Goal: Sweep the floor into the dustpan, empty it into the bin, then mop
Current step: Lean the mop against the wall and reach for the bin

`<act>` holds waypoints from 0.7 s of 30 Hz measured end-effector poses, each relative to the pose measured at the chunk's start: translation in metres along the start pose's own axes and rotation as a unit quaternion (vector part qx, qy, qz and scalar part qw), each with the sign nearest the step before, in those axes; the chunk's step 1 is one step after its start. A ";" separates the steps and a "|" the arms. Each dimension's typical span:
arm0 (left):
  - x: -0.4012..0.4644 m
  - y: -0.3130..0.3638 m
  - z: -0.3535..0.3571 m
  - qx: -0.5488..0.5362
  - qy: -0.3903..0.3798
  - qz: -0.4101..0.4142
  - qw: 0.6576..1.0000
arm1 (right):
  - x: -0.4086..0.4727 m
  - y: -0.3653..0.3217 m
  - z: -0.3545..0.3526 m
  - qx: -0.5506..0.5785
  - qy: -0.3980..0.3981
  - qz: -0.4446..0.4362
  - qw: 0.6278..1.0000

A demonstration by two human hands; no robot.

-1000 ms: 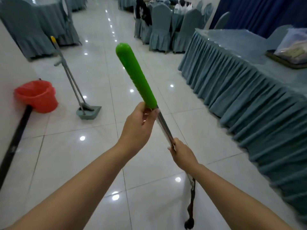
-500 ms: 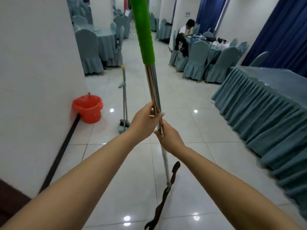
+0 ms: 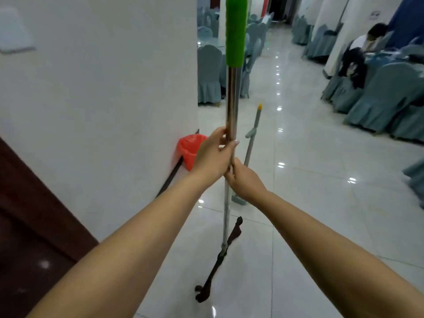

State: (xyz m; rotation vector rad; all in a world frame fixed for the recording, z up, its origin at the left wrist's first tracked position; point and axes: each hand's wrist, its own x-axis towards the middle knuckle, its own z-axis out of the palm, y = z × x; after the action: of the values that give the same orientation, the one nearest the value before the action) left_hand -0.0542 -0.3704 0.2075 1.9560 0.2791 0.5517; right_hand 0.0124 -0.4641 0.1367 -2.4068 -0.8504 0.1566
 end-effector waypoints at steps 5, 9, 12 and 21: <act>0.062 -0.043 -0.038 0.035 0.040 -0.026 0.998 | 0.088 -0.023 0.030 -0.016 -0.048 -0.069 0.996; 0.113 -0.083 -0.077 0.037 0.073 -0.068 0.994 | 0.159 -0.050 0.056 -0.030 -0.063 -0.141 0.988; 0.152 -0.109 -0.108 0.043 0.101 -0.062 0.992 | 0.212 -0.071 0.079 -0.026 -0.074 -0.152 0.985; 0.252 -0.177 -0.190 0.030 0.089 -0.080 0.992 | 0.338 -0.119 0.134 -0.004 -0.115 -0.141 0.983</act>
State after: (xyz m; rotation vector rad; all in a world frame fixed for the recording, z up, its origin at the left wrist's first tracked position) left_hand 0.0790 -0.0350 0.1799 1.9243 0.5647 0.6186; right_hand 0.1765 -0.1194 0.1184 -2.2746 -1.2872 0.3243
